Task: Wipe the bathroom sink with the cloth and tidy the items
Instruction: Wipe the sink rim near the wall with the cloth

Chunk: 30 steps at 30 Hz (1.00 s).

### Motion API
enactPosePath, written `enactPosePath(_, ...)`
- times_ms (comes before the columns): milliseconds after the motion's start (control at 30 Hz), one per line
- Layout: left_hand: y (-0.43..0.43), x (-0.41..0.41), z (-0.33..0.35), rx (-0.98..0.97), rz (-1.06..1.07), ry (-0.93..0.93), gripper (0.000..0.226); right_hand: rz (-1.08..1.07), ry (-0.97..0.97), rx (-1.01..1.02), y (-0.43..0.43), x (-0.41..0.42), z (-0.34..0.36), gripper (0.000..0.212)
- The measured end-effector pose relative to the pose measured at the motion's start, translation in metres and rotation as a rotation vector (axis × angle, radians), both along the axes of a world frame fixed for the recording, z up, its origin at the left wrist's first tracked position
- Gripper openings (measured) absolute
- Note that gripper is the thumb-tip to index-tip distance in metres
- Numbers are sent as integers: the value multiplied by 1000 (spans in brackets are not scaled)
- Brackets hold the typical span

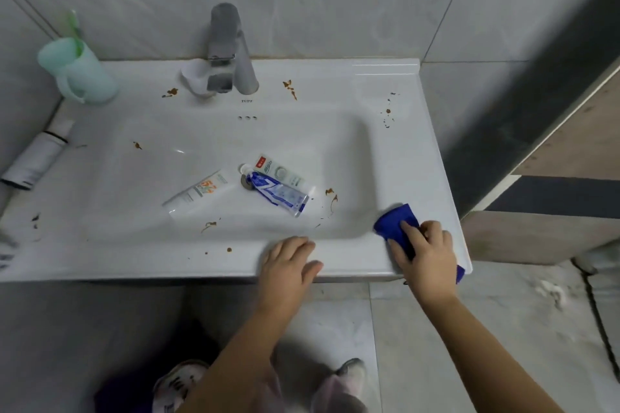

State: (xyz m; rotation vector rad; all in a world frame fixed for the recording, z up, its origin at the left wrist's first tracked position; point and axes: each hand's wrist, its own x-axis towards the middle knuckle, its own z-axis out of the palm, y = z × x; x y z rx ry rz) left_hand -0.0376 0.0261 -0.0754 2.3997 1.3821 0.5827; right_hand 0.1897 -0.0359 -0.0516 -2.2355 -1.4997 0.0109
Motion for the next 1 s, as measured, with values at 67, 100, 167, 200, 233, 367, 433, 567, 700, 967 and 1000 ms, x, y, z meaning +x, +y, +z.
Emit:
enactPosePath(67, 0, -2, 2, -4, -17, 26, 41, 166, -11, -20, -12, -21, -5, 35)
enactPosePath(100, 0, -3, 3, -7, -34, 35, 42, 235, -27, -32, -14, -22, -7, 35)
enactPosePath(167, -4, -10, 5, -16, -58, 10, 43, 204, -3, -52, -5, -9, -6, 35)
enactPosePath(200, -6, -18, 5, -16, -48, -19, 42, 98, 34, -56, 0, -1, -3, 34)
enactPosePath(233, -9, -28, 6, -13, -24, -50, 41, -35, 69, -51, 5, 3, -1, 31)
enactPosePath(367, -16, -84, 8, 52, 87, -74, 39, -60, 59, 46, 19, -74, -6, 29)
enactPosePath(433, -13, -116, 9, 78, 126, -33, 46, 150, 56, 29, 31, -133, -12, 38)
enactPosePath(567, 2, -176, 10, 86, 232, 18, 46, 110, 85, -22, 58, -160, -9, 25)
enactPosePath(700, 22, -224, 3, 116, 289, 65, 44, -49, 40, -32, 69, -189, -11, 20)
enactPosePath(967, 30, -268, -7, 109, 242, 74, 43, 464, 77, 52, 88, -288, -13, 37)
enactPosePath(1000, 29, -272, -9, 107, 246, 65, 42, 451, 54, 72, 76, -273, -15, 35)
